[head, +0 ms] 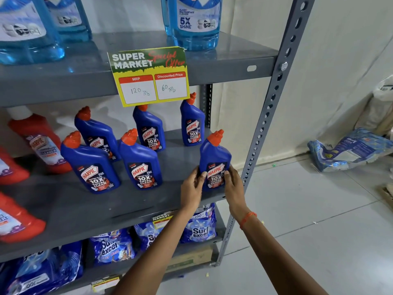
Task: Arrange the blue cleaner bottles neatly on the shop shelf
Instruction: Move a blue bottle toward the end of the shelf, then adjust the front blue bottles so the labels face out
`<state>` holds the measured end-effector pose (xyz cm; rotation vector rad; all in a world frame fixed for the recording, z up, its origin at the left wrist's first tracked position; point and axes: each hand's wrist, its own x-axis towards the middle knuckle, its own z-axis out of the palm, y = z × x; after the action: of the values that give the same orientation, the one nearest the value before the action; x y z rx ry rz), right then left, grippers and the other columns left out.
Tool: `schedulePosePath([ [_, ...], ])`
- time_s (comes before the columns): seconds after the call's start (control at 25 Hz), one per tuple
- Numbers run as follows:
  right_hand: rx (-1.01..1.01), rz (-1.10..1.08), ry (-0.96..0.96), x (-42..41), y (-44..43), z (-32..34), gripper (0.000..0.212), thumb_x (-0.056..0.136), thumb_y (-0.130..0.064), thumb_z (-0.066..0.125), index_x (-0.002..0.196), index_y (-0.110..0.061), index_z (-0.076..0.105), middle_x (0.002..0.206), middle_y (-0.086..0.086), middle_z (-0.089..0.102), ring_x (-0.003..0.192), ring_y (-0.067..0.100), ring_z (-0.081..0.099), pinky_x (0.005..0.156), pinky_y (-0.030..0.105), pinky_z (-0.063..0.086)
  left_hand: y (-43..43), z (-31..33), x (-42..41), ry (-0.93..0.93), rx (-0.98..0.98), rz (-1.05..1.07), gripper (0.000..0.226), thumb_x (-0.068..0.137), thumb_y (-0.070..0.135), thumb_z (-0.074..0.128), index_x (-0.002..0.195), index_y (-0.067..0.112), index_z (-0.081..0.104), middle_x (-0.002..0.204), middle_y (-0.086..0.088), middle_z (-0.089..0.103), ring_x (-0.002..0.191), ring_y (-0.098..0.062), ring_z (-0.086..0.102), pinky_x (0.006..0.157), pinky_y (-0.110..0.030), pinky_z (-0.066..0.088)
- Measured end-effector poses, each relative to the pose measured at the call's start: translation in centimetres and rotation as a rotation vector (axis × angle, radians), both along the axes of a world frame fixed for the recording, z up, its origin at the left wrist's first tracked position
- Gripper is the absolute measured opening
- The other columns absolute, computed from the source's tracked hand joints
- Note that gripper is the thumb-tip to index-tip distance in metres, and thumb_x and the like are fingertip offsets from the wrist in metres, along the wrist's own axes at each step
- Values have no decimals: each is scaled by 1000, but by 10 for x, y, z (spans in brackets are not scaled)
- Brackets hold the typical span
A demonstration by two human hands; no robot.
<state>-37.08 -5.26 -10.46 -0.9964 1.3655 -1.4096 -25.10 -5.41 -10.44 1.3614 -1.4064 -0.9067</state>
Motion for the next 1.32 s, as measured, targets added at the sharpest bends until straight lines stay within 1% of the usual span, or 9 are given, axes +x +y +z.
schedulePosePath([
  [0.08, -1, -10, -13, 0, 1, -2, 35, 98, -17, 36, 132, -8, 40, 118, 7, 54, 105, 18, 54, 79, 20, 49, 2, 1, -3, -8, -4, 9, 36, 93, 26, 49, 125, 8, 53, 119, -12, 65, 105, -16, 60, 90, -31, 49],
  [0.32, -27, -26, -5, 0, 4, -5, 38, 98, -20, 36, 133, -7, 39, 120, 8, 54, 108, 19, 54, 90, 32, 48, 4, 1, -5, -9, 9, -5, 36, 93, 27, 48, 125, 9, 52, 120, -11, 64, 104, -13, 59, 88, -29, 48],
  [0.4, -32, -26, -18, 1, 5, -6, 37, 97, -21, 36, 133, -8, 39, 117, 6, 54, 105, 17, 55, 85, 27, 50, 4, 0, -5, 9, 15, -16, 36, 93, 27, 48, 124, 11, 53, 119, -11, 65, 105, -16, 60, 90, -31, 50],
  [0.56, -39, -22, -31, 1, 6, -6, 36, 97, -21, 36, 132, -10, 40, 115, 4, 54, 96, 9, 58, 75, 17, 52, 6, 0, -5, 36, 20, -29, 35, 93, 27, 48, 124, 11, 53, 116, -8, 65, 102, -13, 60, 82, -19, 49],
  [0.84, -58, -78, -46, 13, 10, -2, 35, 98, -21, 34, 131, -10, 41, 114, 5, 56, 99, 13, 59, 67, 7, 53, 6, 3, -2, 47, 46, -79, 35, 92, 29, 50, 122, 11, 51, 115, -10, 65, 102, -16, 62, 81, -23, 50],
  [0.96, -62, -137, -13, 24, 12, 0, 34, 99, -23, 33, 131, -16, 41, 118, 7, 57, 103, 14, 60, 75, 13, 54, 5, 5, 6, 15, 55, -111, 36, 92, 29, 50, 123, 12, 51, 118, -11, 65, 107, -21, 62, 82, -25, 48],
  [1.12, -88, -270, 40, 36, 23, 5, 42, 98, -28, 33, 138, -17, 32, 142, 14, 44, 127, 28, 48, 100, 43, 48, 11, 19, 13, -16, 40, -166, 48, 92, 29, 50, 135, 12, 39, 139, -9, 51, 125, -20, 50, 87, -13, 40],
  [1.24, -311, -476, 179, 68, 44, 35, 41, 98, -24, 33, 139, -18, 32, 144, 2, 39, 130, 17, 43, 104, 36, 44, 24, 41, 35, -47, -203, -139, 45, 92, 24, 51, 135, 13, 40, 141, -4, 47, 128, -9, 41, 87, 6, 31],
  [1.32, -465, -504, 274, 95, 49, 60, 39, 97, -16, 34, 135, -12, 38, 141, 3, 42, 131, 12, 39, 108, 20, 35, 30, 58, 56, -53, -400, -83, 43, 91, 20, 52, 132, 12, 43, 137, 2, 47, 127, -3, 39, 99, 0, 31],
])
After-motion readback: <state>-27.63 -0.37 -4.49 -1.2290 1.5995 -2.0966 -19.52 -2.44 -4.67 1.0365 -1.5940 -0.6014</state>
